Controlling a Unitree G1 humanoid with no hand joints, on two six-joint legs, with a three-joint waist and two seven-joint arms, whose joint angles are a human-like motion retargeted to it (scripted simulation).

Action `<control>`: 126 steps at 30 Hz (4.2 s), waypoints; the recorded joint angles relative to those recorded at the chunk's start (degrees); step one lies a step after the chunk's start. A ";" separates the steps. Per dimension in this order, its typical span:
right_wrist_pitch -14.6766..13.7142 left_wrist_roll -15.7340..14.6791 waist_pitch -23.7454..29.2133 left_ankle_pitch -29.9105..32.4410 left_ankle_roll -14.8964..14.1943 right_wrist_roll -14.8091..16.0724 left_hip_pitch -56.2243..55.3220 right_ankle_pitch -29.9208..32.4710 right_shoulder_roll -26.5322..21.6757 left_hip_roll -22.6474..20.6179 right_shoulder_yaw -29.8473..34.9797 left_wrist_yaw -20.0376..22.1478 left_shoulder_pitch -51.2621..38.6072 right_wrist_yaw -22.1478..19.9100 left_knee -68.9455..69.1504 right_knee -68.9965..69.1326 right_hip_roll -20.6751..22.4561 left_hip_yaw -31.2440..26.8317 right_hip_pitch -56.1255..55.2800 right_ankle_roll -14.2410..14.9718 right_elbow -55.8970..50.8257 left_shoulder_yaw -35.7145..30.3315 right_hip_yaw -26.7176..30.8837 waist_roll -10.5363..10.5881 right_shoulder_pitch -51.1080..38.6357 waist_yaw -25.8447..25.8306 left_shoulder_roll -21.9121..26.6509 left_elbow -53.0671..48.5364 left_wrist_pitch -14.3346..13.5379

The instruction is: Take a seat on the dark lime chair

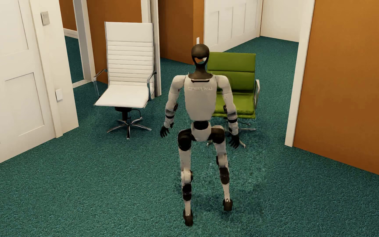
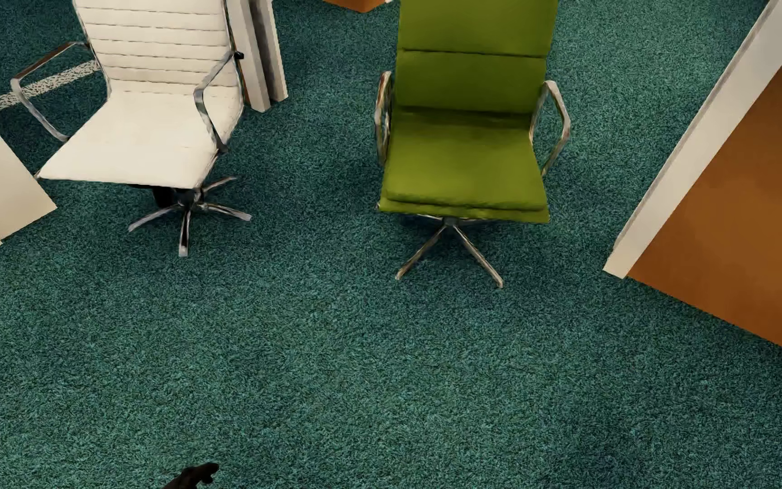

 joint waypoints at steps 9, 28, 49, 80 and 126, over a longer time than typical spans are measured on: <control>127.29 -7.59 -4.90 -7.89 -4.72 -26.83 19.46 15.36 3.32 5.27 -8.62 0.17 -5.50 -128.61 7.11 -39.00 5.04 3.01 -8.31 -13.49 15.20 -2.89 -8.34 -1.16 5.87 -4.28 3.07 -10.97 -0.07; -4.33 -3.58 -0.34 10.51 -10.77 -1.83 -20.86 -8.78 0.39 9.93 22.18 -0.56 13.42 6.73 2.76 -21.56 9.35 -11.02 12.33 -4.67 -20.61 4.49 14.00 0.78 -21.03 5.01 1.34 -2.48 1.79; 1.56 -1.67 17.84 -12.54 -3.07 4.43 -50.50 -11.42 -13.52 7.24 14.40 1.57 -2.78 -5.23 46.88 5.51 -6.80 -11.61 -25.89 -4.70 -6.79 -1.24 4.91 -0.10 -23.67 4.85 2.91 -11.84 -3.06; 4.82 -7.52 34.21 -28.73 -11.09 6.73 -67.41 -23.75 -3.89 11.76 6.50 14.82 -20.09 -15.59 102.34 49.56 -13.59 -14.70 -41.94 3.01 -6.21 -6.73 15.34 -3.78 -22.22 4.40 3.56 -11.03 3.54; -2.12 -8.09 -1.32 8.96 -5.84 3.62 -29.58 -9.98 -10.12 2.98 10.23 -1.45 17.46 -0.09 -10.92 -52.35 5.96 -3.27 42.87 -7.86 -7.00 8.50 -5.52 -1.60 -18.14 9.42 -0.82 3.80 -0.79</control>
